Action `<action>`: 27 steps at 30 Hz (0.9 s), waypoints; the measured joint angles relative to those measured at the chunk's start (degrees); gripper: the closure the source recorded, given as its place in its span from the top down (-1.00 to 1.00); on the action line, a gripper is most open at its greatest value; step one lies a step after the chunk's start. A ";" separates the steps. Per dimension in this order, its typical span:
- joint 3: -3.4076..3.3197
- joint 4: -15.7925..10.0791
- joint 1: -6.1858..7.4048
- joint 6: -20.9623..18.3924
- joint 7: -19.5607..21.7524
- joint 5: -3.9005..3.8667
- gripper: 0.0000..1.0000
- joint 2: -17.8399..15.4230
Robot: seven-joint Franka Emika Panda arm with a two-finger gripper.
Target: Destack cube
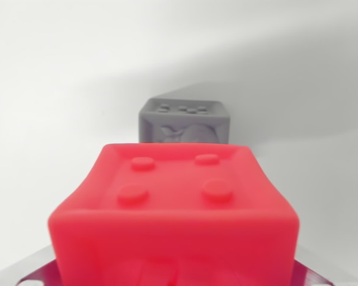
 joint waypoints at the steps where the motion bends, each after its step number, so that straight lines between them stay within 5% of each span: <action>1: -0.02 0.00 0.00 -0.49 0.08 -0.09 -1.00 -0.51; 9: -0.12 0.41 -0.04 -3.36 -0.04 -0.65 -1.00 -3.22; 27: -0.28 6.18 -1.48 -3.49 -8.19 0.00 -1.00 2.77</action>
